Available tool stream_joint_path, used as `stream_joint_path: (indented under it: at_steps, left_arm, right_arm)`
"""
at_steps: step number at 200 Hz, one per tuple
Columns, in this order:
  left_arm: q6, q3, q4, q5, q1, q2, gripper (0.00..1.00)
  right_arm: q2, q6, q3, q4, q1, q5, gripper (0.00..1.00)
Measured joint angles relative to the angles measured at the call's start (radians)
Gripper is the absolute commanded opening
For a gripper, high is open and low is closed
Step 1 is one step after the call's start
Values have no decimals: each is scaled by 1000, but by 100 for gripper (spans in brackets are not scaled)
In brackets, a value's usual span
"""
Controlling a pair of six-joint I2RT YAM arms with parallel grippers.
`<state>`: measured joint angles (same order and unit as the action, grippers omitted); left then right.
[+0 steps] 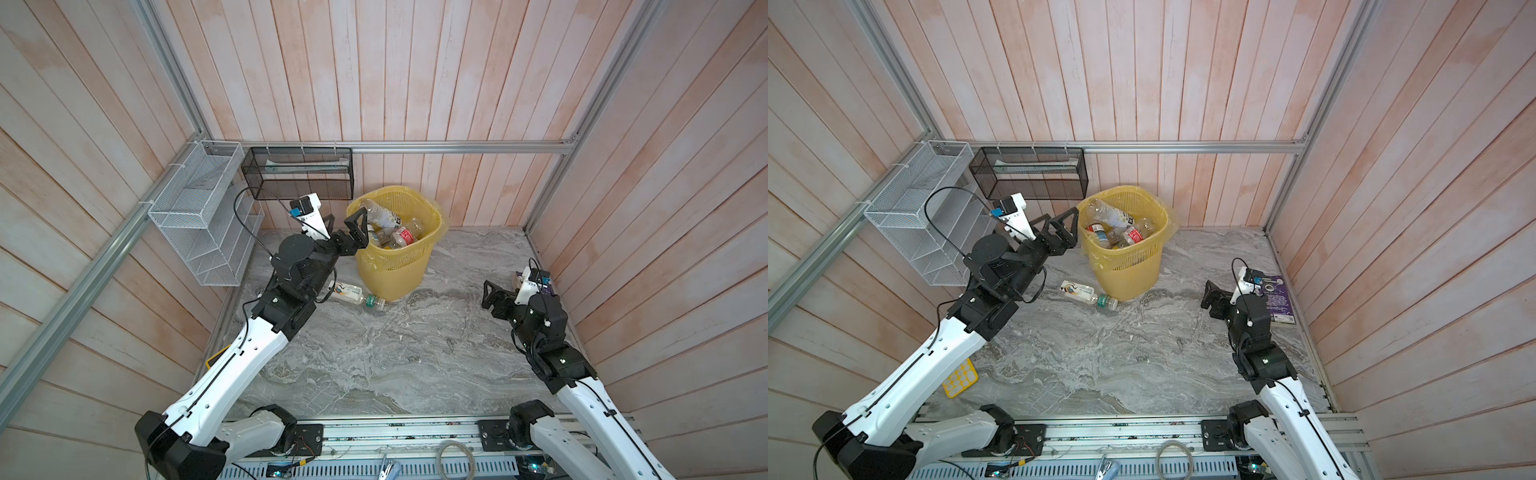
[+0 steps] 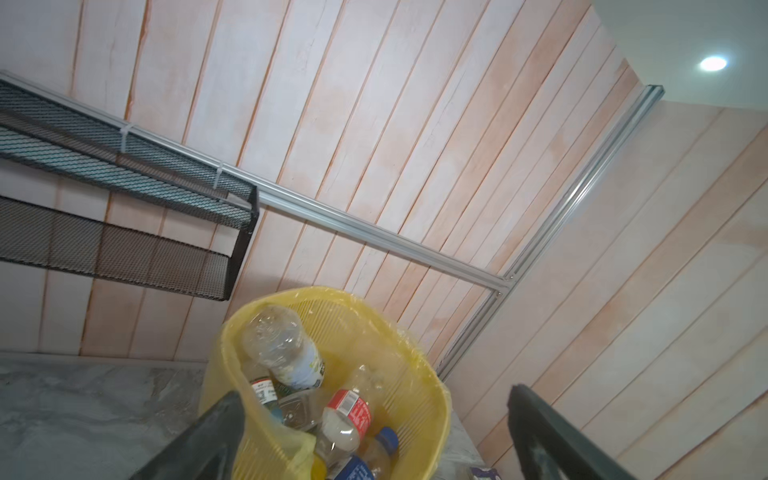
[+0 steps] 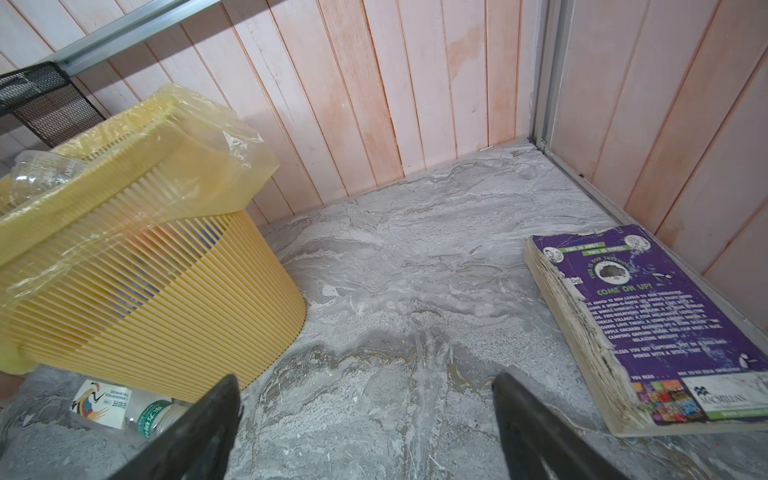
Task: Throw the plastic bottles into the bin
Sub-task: 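Draw the left arm back and lower it onto the crane-labelled bottle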
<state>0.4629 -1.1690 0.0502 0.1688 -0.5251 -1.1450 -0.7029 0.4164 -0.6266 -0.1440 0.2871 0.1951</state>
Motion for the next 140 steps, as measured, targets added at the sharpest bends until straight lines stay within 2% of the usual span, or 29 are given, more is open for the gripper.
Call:
stream_joint_path:
  at_steps: [67, 106, 140]
  left_arm:
    - [23, 132, -114, 76, 46, 87, 100]
    - [132, 260, -198, 116, 95, 138, 100]
    - [252, 357, -265, 59, 161, 113, 100]
  right_arm:
    - [-30, 3, 0, 38, 0, -64, 94]
    - [-61, 2, 1, 71, 0, -133, 92]
    - [-103, 5, 11, 118, 0, -208, 90]
